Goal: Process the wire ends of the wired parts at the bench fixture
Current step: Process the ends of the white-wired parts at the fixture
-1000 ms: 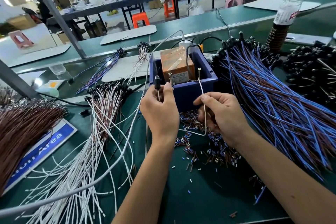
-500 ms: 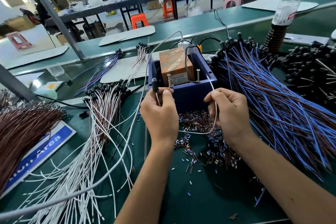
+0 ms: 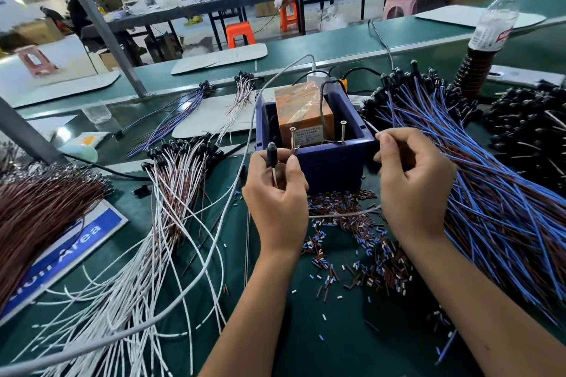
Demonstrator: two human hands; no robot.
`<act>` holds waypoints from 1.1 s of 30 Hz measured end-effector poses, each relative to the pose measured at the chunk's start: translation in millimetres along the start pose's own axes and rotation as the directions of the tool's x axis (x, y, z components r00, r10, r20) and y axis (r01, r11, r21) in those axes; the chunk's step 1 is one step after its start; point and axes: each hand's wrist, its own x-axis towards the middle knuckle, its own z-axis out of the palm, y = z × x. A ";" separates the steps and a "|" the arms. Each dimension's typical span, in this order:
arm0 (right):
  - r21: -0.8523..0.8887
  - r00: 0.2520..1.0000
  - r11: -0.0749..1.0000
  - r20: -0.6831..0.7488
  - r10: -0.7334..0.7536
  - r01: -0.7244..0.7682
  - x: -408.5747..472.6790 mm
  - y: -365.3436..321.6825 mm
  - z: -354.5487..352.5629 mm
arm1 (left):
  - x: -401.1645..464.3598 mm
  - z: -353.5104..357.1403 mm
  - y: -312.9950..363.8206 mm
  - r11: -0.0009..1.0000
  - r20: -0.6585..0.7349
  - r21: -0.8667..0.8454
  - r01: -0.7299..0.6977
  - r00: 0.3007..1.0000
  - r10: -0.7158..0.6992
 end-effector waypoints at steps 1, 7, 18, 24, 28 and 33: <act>-0.039 0.999 0.999 -0.019 -0.025 0.025 1.0 0.8 1.4 | -0.4 0.3 -2.5 1.000 0.003 0.006 -0.016 1.000 0.016; -0.103 0.987 0.982 0.030 -0.155 0.157 -7.1 -3.0 9.4 | 1.1 0.0 -11.6 0.996 -0.052 0.069 -0.063 0.996 0.067; -0.001 0.986 0.995 0.133 -0.098 0.099 -14.0 -7.7 7.3 | -0.4 -0.4 -10.9 0.998 -0.065 -0.058 0.012 0.998 -0.016; 0.019 0.988 0.999 0.144 -0.051 0.048 -15.4 -6.1 9.6 | -1.8 -0.2 -11.1 0.995 -0.056 -0.089 0.036 0.998 -0.041; 0.029 0.988 0.998 0.145 -0.063 0.059 -15.9 -5.9 11.0 | -4.2 0.4 -8.5 0.993 -0.049 -0.107 0.043 0.998 -0.049; 0.061 0.985 0.997 0.164 -0.046 0.036 -15.2 -3.2 10.2 | -5.7 1.3 -9.0 0.993 -0.064 -0.111 0.044 0.997 -0.051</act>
